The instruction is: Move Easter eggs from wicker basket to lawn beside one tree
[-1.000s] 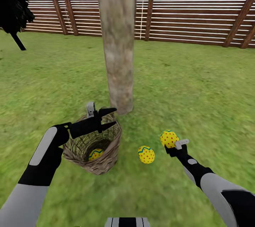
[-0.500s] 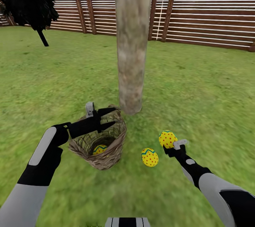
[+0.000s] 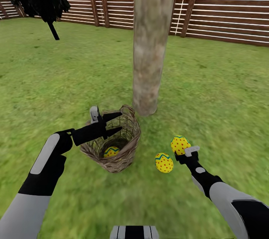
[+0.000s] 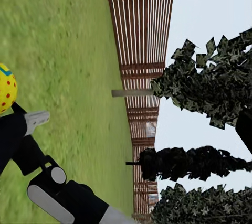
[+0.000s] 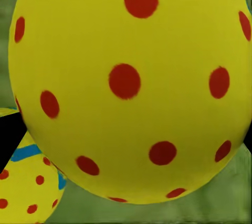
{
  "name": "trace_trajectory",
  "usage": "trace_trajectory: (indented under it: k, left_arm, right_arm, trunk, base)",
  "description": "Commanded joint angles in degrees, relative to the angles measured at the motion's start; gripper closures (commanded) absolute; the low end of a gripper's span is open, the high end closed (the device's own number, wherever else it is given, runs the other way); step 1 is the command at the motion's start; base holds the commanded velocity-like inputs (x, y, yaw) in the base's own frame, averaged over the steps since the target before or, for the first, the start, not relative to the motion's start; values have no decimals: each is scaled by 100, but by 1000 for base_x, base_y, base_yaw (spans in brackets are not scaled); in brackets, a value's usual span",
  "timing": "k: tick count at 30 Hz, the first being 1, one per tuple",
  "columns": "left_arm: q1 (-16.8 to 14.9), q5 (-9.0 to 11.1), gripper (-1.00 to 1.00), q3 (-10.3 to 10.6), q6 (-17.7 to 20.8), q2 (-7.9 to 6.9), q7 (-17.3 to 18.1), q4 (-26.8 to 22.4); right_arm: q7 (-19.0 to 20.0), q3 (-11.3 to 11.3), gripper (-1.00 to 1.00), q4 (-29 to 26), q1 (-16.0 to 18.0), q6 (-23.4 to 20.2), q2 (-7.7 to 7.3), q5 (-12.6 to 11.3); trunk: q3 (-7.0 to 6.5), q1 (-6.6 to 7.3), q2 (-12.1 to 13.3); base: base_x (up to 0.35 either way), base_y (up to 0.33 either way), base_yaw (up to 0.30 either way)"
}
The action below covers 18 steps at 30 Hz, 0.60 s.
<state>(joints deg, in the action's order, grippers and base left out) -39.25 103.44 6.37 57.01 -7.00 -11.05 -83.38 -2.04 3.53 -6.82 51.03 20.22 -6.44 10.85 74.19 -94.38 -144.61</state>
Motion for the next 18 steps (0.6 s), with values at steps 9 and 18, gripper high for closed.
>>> trace_trajectory:
  k: [9,18]
  left_arm:
    - [-3,66,-100,4,3,-3,-55,-3]
    - [-3,66,-100,4,3,-3,-55,-3]
  right_arm:
    - [-76,17,100,13,4,17,-13,-35]
    - [-89,0,100,21,4,26,-32,-50]
  trunk:
    - [204,-22,-14]
    - [404,-45,-26]
  base:
    - [0,0,0]
    - [0,0,0]
